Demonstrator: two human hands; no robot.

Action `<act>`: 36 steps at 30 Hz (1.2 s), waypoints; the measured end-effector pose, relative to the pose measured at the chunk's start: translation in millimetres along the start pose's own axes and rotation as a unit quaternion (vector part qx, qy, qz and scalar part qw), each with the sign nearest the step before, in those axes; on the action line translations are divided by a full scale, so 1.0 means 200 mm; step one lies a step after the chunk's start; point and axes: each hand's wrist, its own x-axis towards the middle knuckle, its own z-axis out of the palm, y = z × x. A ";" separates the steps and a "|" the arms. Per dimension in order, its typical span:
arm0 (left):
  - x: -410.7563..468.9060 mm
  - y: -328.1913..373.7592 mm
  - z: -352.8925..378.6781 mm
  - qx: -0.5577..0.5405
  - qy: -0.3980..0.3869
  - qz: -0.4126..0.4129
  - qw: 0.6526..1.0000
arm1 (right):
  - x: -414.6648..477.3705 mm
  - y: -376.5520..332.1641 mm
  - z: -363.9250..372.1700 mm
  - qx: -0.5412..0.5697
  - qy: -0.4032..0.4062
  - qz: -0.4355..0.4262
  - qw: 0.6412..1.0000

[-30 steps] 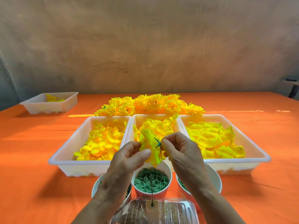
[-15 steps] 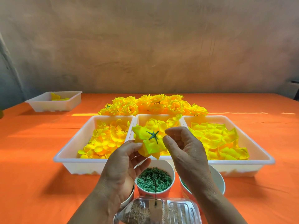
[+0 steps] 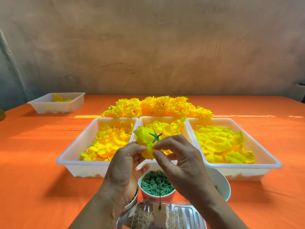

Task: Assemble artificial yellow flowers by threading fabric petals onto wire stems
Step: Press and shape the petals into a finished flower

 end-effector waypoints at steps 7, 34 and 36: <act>0.00 -0.01 0.01 0.004 -0.066 0.043 0.997 | 0.00 -0.01 0.02 -0.022 0.012 -0.043 0.999; -0.03 -0.01 0.06 0.072 0.029 0.133 0.988 | -0.01 -0.04 0.04 -0.148 0.098 -0.112 0.978; -0.02 -0.02 0.05 0.057 0.048 0.124 0.990 | -0.02 -0.03 0.03 -0.198 0.100 -0.157 0.962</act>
